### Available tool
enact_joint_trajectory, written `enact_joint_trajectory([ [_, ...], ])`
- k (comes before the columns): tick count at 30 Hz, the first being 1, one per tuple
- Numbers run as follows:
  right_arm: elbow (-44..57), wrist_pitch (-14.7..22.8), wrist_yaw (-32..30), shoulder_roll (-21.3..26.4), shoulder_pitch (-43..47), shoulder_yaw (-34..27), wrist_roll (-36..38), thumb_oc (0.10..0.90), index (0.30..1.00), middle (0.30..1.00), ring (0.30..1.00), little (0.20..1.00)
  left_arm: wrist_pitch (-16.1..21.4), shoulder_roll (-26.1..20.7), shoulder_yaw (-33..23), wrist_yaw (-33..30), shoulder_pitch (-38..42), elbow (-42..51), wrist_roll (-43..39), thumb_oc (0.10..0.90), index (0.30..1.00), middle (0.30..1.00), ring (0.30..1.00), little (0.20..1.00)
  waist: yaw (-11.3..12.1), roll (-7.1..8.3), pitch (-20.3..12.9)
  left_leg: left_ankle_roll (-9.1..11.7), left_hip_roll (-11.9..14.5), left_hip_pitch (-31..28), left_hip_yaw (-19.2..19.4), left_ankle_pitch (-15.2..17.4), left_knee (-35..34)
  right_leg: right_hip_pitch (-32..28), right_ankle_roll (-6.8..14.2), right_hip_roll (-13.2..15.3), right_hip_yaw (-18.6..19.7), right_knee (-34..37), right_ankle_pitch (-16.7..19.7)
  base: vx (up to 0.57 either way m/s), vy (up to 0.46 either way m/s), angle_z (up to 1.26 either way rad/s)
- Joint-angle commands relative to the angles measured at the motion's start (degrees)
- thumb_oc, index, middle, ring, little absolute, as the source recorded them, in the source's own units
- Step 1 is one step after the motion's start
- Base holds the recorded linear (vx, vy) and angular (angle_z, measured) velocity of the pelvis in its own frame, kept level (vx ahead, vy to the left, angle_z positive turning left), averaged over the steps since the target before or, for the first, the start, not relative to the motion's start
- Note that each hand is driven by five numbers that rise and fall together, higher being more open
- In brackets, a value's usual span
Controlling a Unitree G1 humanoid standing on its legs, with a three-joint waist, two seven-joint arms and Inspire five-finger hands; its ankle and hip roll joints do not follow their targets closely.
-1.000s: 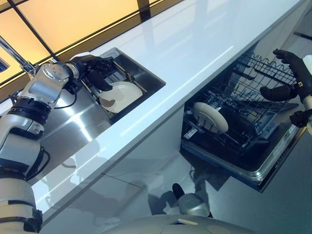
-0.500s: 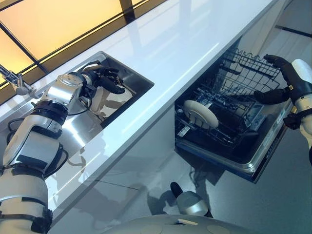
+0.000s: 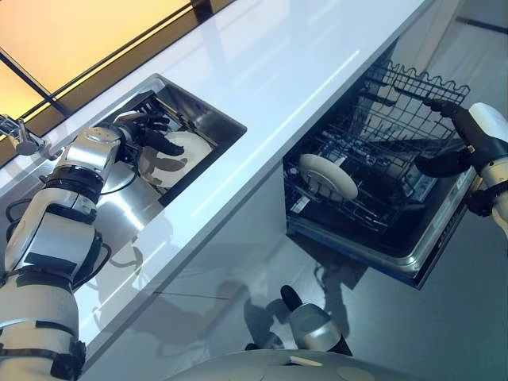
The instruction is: Pick up plates and place into dishwasher.
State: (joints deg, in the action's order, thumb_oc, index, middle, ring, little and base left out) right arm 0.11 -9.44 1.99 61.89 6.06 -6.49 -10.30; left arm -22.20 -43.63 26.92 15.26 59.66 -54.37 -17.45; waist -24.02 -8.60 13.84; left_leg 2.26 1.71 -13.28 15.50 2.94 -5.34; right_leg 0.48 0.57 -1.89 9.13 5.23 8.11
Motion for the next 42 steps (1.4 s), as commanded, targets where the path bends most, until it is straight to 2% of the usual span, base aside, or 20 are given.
enact_joint_trajectory([
  [1, 2.8, 4.6, -1.7, 4.4, 2.6, -6.8, -0.9, 0.8, 0.9, 0.9, 0.9, 0.9, 4.2, -8.9, 2.0, -2.4, 7.7, -2.3, 4.2, 0.8, 0.9, 0.9, 0.9, 0.9, 1.0, 3.14, -6.1, -3.0, -2.1, 3.3, 0.7, -1.5, 0.3, -2.7, 5.3, 0.8, 0.2, -1.5, -3.2, 0.0, 0.0, 0.0],
  [10, 2.3, 3.8, 0.5, 4.9, 5.2, -3.5, -0.5, 0.8, 0.9, 0.9, 0.9, 0.9, 4.9, -9.1, 3.6, -2.6, 7.5, -1.0, 7.0, 0.8, 0.9, 0.9, 0.9, 0.9, 1.6, 2.82, -5.3, -3.0, -2.4, 3.3, 0.1, -1.6, 0.3, -2.8, 5.1, 0.9, 0.0, -1.7, -3.4, 0.02, -0.001, 0.0],
  [17, 2.4, 4.0, 1.5, 5.2, 5.3, -2.3, -0.7, 0.8, 0.9, 0.9, 0.9, 0.9, 8.5, -9.9, 4.7, -7.3, 8.9, -2.3, 9.5, 0.8, 0.9, 0.9, 0.9, 0.9, 1.0, 2.45, -4.8, -3.0, -2.5, 3.5, 0.5, -1.6, 0.3, -2.5, 5.2, 1.0, 0.5, -1.4, -3.2, 0.02, 0.002, 0.0],
  [35, 1.9, 4.4, 3.3, 6.4, 10.1, 2.0, -0.7, 0.8, 0.9, 0.9, 0.9, 0.9, 6.5, -8.7, 4.2, -4.7, 4.6, -3.1, 11.6, 0.8, 0.9, 0.9, 0.9, 0.9, 0.3, 1.87, -0.7, -2.8, -2.8, 4.7, 1.2, -2.2, 0.4, -0.5, 5.3, 1.5, 0.9, -2.4, -3.4, 0.0, 0.0, 0.0],
  [40, 1.5, 4.6, 2.9, 6.5, 12.1, 3.6, -0.9, 0.8, 0.9, 0.9, 0.9, 0.9, 5.9, -8.3, 4.3, -2.0, 4.4, -4.6, 11.5, 0.8, 0.9, 0.9, 0.9, 0.9, -0.1, 2.0, 0.7, -2.6, -2.8, 5.2, 1.7, -2.3, 0.4, 0.1, 5.2, 1.5, 0.9, -2.6, -3.5, -0.02, 0.004, -0.04],
  [42, 0.8, 4.2, 2.2, 6.5, 14.4, 5.3, -1.0, 0.8, 0.9, 0.9, 0.9, 0.9, 4.3, -7.7, 4.9, 1.0, 4.0, -4.7, 11.7, 0.8, 0.9, 0.9, 0.9, 0.9, 0.0, 2.07, 1.2, -2.6, -2.8, 5.4, 1.7, -2.4, 0.4, 0.3, 5.2, 1.5, 0.9, -2.5, -3.4, -0.03, -0.003, -0.09],
])
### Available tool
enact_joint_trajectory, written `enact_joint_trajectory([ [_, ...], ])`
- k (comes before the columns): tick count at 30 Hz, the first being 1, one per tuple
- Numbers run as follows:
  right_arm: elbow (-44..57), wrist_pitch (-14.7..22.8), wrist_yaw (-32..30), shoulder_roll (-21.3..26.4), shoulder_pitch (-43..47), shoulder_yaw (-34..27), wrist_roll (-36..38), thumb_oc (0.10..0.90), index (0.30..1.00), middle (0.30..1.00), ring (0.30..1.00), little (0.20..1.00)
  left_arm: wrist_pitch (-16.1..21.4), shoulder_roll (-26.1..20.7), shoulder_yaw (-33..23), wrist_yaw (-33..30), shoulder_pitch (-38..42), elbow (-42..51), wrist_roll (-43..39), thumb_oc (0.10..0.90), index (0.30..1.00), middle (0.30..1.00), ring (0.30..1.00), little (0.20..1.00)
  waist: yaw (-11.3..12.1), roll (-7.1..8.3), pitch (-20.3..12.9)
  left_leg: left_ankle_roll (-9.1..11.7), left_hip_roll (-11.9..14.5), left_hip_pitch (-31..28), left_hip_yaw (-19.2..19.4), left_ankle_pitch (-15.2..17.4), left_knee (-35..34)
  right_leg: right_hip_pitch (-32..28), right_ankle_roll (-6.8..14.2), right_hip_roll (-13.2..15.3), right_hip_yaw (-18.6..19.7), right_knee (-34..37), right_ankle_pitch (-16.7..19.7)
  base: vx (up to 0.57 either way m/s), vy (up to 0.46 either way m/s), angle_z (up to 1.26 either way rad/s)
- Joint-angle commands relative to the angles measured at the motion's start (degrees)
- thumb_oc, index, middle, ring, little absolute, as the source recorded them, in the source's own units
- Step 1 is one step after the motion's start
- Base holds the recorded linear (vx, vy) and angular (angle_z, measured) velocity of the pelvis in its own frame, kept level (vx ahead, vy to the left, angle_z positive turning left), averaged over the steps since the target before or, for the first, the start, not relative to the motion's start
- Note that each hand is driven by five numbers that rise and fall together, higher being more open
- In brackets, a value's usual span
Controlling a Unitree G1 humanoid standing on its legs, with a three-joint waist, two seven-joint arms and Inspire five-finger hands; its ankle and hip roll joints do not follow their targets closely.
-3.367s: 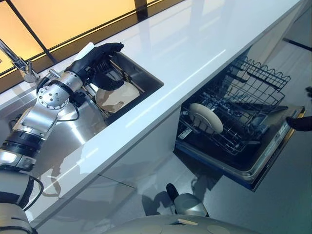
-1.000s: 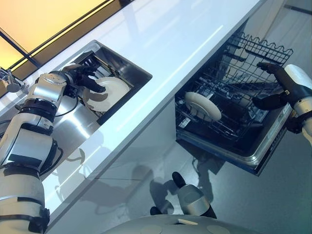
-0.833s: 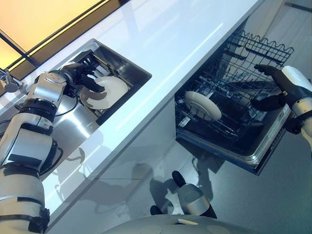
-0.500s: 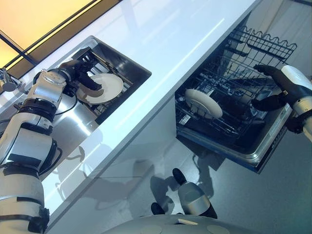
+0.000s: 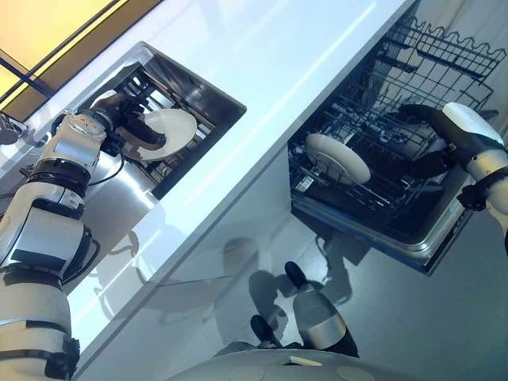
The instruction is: Pick up plates and place into dishwasher.
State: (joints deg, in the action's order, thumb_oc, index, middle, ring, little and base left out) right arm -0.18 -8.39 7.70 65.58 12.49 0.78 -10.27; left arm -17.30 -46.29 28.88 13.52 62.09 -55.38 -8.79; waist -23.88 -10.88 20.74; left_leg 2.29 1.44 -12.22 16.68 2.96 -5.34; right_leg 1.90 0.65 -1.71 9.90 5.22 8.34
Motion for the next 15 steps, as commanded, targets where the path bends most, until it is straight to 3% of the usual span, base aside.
enact_joint_trajectory([
  [1, 1.1, 3.0, -3.7, 2.8, 8.4, -1.6, -1.2, 0.8, 0.9, 0.9, 0.9, 0.9, -1.1, -4.8, 3.0, 4.2, 1.5, -3.8, 3.2, 0.8, 0.9, 0.9, 0.9, 0.9, -0.1, 4.32, -5.6, -2.6, -2.5, 4.4, 0.6, -2.5, 0.4, -1.2, 5.1, 1.3, 0.1, -2.5, -3.7, -0.01, -0.004, -0.04],
  [3, 1.0, 2.9, -3.8, 2.7, 8.6, -1.3, -1.3, 0.8, 0.9, 0.9, 0.9, 0.9, -1.5, -4.7, 3.3, 5.2, 1.5, -4.0, 3.0, 0.8, 0.9, 0.9, 0.9, 0.9, -0.1, 4.27, -5.5, -2.6, -2.5, 4.3, 0.6, -2.5, 0.4, -1.2, 5.1, 1.3, 0.1, -2.5, -3.7, 0.0, 0.0, 0.0],
  [5, 0.9, 2.4, -4.2, 2.7, 9.8, -0.4, -1.5, 0.8, 0.9, 0.9, 0.9, 0.9, -4.4, -4.1, 5.5, 12.7, 2.2, -4.8, 3.0, 0.8, 0.9, 0.9, 0.9, 0.9, -0.2, 3.93, -5.4, -2.5, -2.5, 4.2, 0.6, -2.6, 0.4, -1.4, 5.1, 1.2, 0.0, -2.4, -3.7, 0.0, 0.0, 0.0],
  [11, 0.6, 2.3, -5.0, 1.6, 10.2, -0.4, -3.0, 0.8, 0.9, 0.9, 0.9, 0.9, -7.9, -2.1, 7.0, 17.8, -0.5, -2.1, 1.8, 0.8, 0.9, 0.9, 0.9, 0.9, 0.2, 3.33, -5.5, -2.7, -2.7, 3.5, 0.0, -2.5, 0.4, -2.4, 4.9, 1.1, -0.1, -2.3, -3.9, 0.0, -0.001, 0.01],
  [12, 0.8, 2.2, -5.4, 1.5, 9.3, -1.2, -3.2, 0.8, 0.9, 0.9, 0.9, 0.9, -7.5, -2.1, 6.6, 17.2, -1.3, -0.9, 1.0, 0.438, 0.589, 0.589, 0.589, 0.538, 0.5, 3.2, -5.8, -2.7, -2.7, 3.3, -0.2, -2.5, 0.4, -2.7, 4.9, 1.1, -0.1, -2.1, -3.9, 0.0, -0.004, 0.07],
  [13, 0.8, 2.2, -5.4, 1.5, 9.2, -1.3, -3.3, 0.8, 0.9, 0.9, 0.9, 0.9, -7.4, -2.0, 6.5, 17.1, -1.5, -0.7, 0.8, 0.399, 0.556, 0.556, 0.556, 0.499, 0.5, 3.18, -5.8, -2.7, -2.7, 3.3, -0.2, -2.5, 0.4, -2.8, 4.9, 1.1, -0.1, -2.1, -3.9, 0.0, -0.005, 0.09],
  [14, 1.0, 2.0, -5.6, 1.4, 8.3, -1.9, -3.5, 0.8, 0.9, 0.9, 0.9, 0.9, -6.4, -2.0, 5.9, 16.0, -1.5, -0.1, -0.1, 0.1, 0.3, 0.3, 0.3, 0.2, 0.7, 3.03, -6.1, -2.7, -2.8, 3.1, -0.3, -2.4, 0.4, -3.2, 4.8, 1.1, -0.2, -1.9, -3.9, 0.0, -0.002, 0.1],
  [15, 1.0, 2.0, -5.6, 1.3, 8.2, -2.1, -3.5, 0.8, 0.9, 0.9, 0.9, 0.9, -6.1, -1.9, 5.9, 15.8, -1.4, -0.2, -0.3, 0.1, 0.3, 0.3, 0.3, 0.2, 0.7, 3.0, -6.1, -2.7, -2.8, 3.0, -0.3, -2.4, 0.4, -3.3, 4.8, 1.1, -0.2, -1.8, -3.9, -0.01, -0.004, 0.1],
])
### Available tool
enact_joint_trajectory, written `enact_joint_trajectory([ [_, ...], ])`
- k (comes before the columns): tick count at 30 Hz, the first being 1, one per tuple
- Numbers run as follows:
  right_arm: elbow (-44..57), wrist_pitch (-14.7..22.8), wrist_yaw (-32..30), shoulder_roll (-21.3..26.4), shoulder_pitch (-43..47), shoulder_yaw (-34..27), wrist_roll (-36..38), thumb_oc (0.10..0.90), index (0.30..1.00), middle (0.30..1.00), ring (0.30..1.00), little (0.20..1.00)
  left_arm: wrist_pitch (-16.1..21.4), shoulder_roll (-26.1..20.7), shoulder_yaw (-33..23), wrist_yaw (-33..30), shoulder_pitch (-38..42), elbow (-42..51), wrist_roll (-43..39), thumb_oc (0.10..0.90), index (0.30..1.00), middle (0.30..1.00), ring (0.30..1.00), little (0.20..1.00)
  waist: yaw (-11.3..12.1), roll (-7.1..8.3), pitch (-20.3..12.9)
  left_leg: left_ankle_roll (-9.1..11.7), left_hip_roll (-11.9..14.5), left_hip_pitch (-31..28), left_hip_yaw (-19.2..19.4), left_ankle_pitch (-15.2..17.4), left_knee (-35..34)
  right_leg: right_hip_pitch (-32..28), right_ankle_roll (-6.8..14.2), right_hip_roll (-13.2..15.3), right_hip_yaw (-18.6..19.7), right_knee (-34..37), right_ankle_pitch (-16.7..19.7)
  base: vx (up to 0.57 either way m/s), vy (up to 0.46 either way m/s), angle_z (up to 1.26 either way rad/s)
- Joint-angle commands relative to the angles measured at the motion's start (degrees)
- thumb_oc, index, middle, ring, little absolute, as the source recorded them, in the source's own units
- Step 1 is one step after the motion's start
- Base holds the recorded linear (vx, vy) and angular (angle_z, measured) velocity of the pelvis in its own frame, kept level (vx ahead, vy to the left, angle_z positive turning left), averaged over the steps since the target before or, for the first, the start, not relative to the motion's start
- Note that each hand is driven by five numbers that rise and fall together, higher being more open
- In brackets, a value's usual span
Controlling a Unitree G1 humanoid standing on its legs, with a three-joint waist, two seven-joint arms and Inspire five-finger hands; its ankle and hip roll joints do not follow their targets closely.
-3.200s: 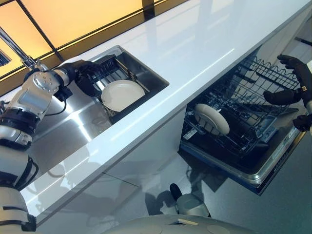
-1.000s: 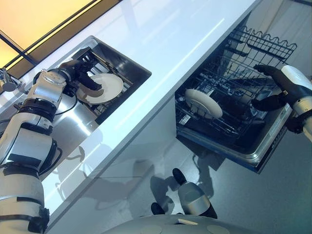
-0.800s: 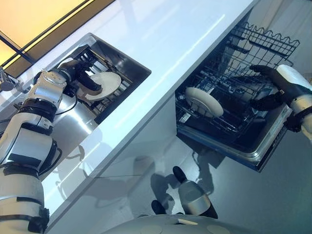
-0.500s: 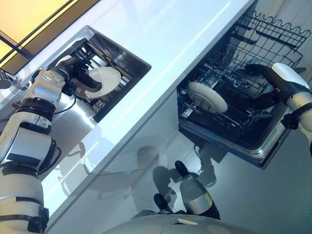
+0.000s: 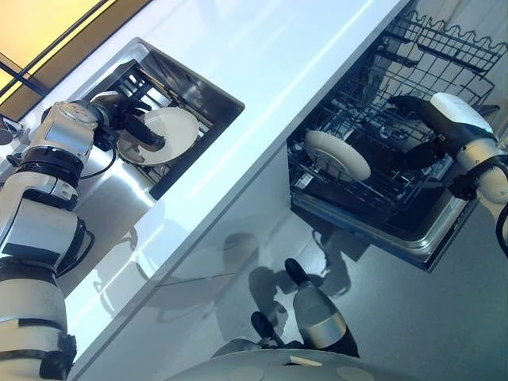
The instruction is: Pick up plates and place into dishwasher.
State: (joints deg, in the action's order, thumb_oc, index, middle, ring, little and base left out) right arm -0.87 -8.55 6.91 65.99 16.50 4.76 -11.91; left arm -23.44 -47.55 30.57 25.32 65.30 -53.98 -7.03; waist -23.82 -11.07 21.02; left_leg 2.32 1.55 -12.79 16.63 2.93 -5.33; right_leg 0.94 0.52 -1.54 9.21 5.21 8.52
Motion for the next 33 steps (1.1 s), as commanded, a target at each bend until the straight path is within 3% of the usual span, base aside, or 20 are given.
enact_joint_trajectory([
  [1, 2.1, 2.1, -4.8, 0.8, 3.4, -6.6, -2.1, 0.8, 0.9, 0.9, 0.9, 0.9, 0.2, -0.6, 3.8, 4.0, -4.5, -1.3, -2.2, 0.1, 0.3, 0.3, 0.3, 0.2, 0.6, 3.12, -6.6, -2.7, -2.9, 3.5, -0.3, -2.4, 0.4, -2.5, 5.0, 0.8, 0.4, -1.6, -4.0, -0.01, -0.007, 0.06],
  [25, 4.1, 2.4, -5.4, 0.3, -1.1, -10.1, -1.6, 0.8, 0.9, 0.9, 0.9, 0.9, 5.6, -2.7, 1.8, -1.1, -2.1, -0.3, -4.2, 0.1, 0.3, 0.3, 0.3, 0.2, 1.7, 3.91, -10.0, -2.8, -2.7, 2.5, -1.2, -1.7, 0.3, -4.0, 5.1, 0.2, 0.5, -1.0, -4.1, -0.01, -0.006, 0.02],
  [28, 4.6, 3.3, -5.5, 0.5, -1.9, -10.8, -0.1, 0.8, 0.9, 0.9, 0.9, 0.9, 9.8, -3.2, 2.0, -5.0, -0.5, 2.6, -7.7, 0.1, 0.3, 0.3, 0.3, 0.2, 1.8, 4.2, -10.7, -2.7, -2.5, 2.5, -1.4, -1.8, 0.3, -4.2, 5.0, 0.1, 0.5, -1.0, -4.0, -0.01, 0.0, 0.01],
  [33, 4.6, 4.8, -6.4, 0.2, -3.3, -12.1, 1.7, 0.8, 0.9, 0.9, 0.9, 0.9, 13.0, -3.4, 2.2, -8.4, 1.4, 7.0, -12.0, 0.1, 0.3, 0.3, 0.3, 0.2, 2.0, 4.54, -11.5, -2.6, -2.3, 2.4, -1.5, -1.6, 0.3, -4.4, 5.1, 0.0, 0.3, -1.0, -4.0, 0.0, 0.0, 0.0],
])
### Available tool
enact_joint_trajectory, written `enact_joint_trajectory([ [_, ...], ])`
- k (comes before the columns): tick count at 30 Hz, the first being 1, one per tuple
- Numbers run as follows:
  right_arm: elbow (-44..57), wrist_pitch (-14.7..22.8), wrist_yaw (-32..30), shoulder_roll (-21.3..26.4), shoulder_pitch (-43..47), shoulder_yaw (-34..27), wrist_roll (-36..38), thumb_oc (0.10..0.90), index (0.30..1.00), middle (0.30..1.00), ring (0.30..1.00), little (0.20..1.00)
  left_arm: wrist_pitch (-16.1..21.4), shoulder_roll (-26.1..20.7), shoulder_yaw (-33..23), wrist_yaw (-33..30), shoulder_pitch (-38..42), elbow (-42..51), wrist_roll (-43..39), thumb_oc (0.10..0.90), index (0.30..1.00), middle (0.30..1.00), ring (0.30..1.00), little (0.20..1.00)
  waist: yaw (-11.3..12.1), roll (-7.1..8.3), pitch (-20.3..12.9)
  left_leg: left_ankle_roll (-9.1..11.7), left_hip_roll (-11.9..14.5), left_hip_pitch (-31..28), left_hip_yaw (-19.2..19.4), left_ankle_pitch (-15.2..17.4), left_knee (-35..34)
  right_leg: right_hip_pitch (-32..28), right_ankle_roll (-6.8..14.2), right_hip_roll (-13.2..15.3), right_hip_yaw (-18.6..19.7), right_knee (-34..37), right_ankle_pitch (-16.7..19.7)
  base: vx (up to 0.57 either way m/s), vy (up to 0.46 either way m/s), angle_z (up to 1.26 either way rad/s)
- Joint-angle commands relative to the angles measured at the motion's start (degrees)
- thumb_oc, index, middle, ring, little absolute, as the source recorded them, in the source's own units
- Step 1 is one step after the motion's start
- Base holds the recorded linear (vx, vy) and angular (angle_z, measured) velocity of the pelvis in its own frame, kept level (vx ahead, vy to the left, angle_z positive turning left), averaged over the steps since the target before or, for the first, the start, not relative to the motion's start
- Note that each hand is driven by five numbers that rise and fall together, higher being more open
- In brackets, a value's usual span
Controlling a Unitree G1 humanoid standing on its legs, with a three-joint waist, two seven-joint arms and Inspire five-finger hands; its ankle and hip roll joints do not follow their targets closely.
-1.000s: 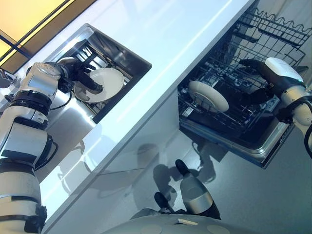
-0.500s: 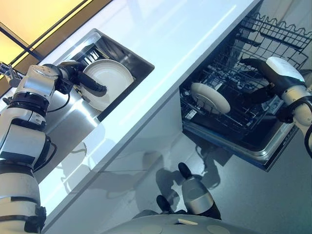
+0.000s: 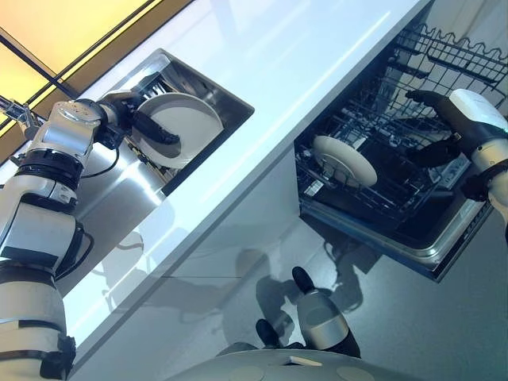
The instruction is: Pick up plates and place into dishwasher.
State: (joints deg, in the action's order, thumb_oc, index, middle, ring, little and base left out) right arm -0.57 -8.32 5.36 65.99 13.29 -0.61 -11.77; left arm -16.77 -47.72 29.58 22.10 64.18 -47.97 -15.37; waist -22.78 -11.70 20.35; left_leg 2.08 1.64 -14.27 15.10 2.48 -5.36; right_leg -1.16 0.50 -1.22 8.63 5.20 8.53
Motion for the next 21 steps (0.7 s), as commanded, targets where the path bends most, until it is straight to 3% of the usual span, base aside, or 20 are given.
enact_joint_trajectory([
  [1, 4.3, 4.6, -4.9, 0.2, -0.1, -6.7, 1.5, 0.8, 0.9, 0.9, 0.9, 0.9, 6.3, -3.2, 3.2, -5.2, 2.5, 1.0, -3.7, 0.1, 0.3, 0.3, 0.3, 0.2, 1.0, 5.17, -10.8, -2.4, -2.4, 3.8, 0.0, -1.2, 0.4, -2.3, 5.1, -0.3, 0.9, -1.0, -4.0, 0.0, 0.0, 0.0],
  [5, 5.6, 6.3, -4.8, -0.7, -3.1, -10.0, 6.2, 0.8, 0.9, 0.9, 0.9, 0.9, 9.0, -5.4, 4.0, -10.3, 4.1, 7.9, -5.7, 0.1, 0.3, 0.3, 0.3, 0.2, 1.9, 5.7, -11.8, -2.4, -2.1, 3.8, -0.5, -1.0, 0.4, -2.5, 5.1, -0.5, 0.4, -0.9, -4.0, -0.03, -0.005, 0.04],
  [12, 6.2, 6.8, -4.8, -1.0, -4.1, -11.4, 8.2, 0.8, 0.9, 0.9, 0.9, 0.9, 11.4, -7.6, 4.2, -11.9, 5.1, 10.9, -5.9, 0.1, 0.3, 0.3, 0.3, 0.2, 2.8, 6.22, -12.6, -2.3, -2.0, 3.9, -0.9, -1.3, 0.4, -2.7, 4.9, -0.6, 0.0, -0.8, -3.8, -0.01, 0.0, 0.01],
  [17, 7.2, 10.2, -2.5, -1.8, -2.9, -11.9, 16.7, 0.8, 0.9, 0.9, 0.9, 0.9, 14.9, -10.7, 3.0, -15.8, 5.4, 16.6, -7.7, 0.1, 0.3, 0.3, 0.3, 0.2, 4.5, 7.3, -14.3, -2.1, -1.6, 3.9, -1.8, -1.4, 0.4, -3.1, 4.6, -0.7, -0.9, -0.7, -3.9, -0.03, 0.012, 0.03],
  [21, 8.5, 10.8, -0.1, -2.6, -2.2, -11.8, 21.6, 0.8, 0.9, 0.9, 0.9, 0.9, 16.0, -12.0, 1.8, -16.6, 5.4, 19.0, -7.8, 0.1, 0.3, 0.3, 0.3, 0.2, 5.2, 7.47, -14.9, -2.0, -1.5, 3.9, -2.1, -1.5, 0.4, -3.2, 4.5, -0.7, -1.3, -0.6, -4.0, 0.0, 0.0, 0.0],
])
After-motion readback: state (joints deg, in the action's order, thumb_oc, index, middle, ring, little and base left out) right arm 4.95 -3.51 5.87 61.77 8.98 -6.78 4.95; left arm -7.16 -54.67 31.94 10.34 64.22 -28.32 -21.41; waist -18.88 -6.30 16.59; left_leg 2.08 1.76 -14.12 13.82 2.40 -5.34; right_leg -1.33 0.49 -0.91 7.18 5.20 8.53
